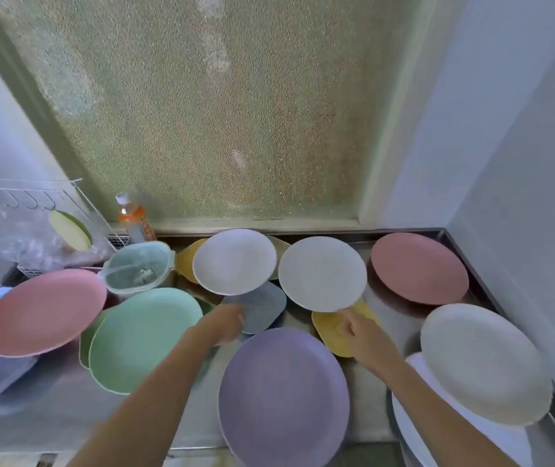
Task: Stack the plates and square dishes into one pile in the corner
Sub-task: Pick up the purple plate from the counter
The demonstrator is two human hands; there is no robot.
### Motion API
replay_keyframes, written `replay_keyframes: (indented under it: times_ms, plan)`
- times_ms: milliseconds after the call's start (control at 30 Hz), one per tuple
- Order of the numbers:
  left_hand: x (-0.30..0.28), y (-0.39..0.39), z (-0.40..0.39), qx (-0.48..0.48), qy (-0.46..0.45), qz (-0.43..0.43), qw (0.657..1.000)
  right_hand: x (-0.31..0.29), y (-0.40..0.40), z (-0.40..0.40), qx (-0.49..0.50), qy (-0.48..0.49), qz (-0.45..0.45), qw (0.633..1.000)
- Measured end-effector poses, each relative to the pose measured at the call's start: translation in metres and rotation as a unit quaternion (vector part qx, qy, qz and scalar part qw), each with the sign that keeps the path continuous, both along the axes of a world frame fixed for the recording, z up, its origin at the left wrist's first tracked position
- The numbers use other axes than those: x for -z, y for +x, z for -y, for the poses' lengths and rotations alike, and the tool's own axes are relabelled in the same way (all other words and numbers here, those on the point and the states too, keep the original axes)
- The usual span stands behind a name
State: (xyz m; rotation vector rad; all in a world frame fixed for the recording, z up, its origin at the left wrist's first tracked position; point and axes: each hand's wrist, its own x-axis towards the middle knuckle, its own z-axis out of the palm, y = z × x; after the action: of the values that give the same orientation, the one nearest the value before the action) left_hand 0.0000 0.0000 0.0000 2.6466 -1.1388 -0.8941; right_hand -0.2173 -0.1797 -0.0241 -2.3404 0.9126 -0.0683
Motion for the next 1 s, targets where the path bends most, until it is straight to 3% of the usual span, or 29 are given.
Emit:
replay_keyframes:
  times_ms: [167,400,567,800,1000]
  plan:
    - [0.040,-0.018,-0.021,-0.069,0.041,-0.055,0.995,0.039,-0.034,-0.032,-0.009,0.035,-0.105,0.994]
    - [0.072,-0.028,-0.036,-0.141,0.075,-0.082,0.984,0.070,-0.040,-0.051,0.044,0.159,-0.125,0.978]
    - [0.088,-0.036,-0.039,-0.145,0.048,-0.094,0.984,0.086,-0.040,-0.062,0.117,0.180,-0.098,0.972]
    - [0.094,-0.032,-0.060,-0.161,-0.008,-0.188,0.969,0.081,-0.051,-0.079,0.172,0.161,-0.036,0.971]
    - [0.094,-0.025,-0.056,-0.245,-0.063,-0.203,0.946,0.076,-0.044,-0.097,0.256,0.179,0.027,0.950]
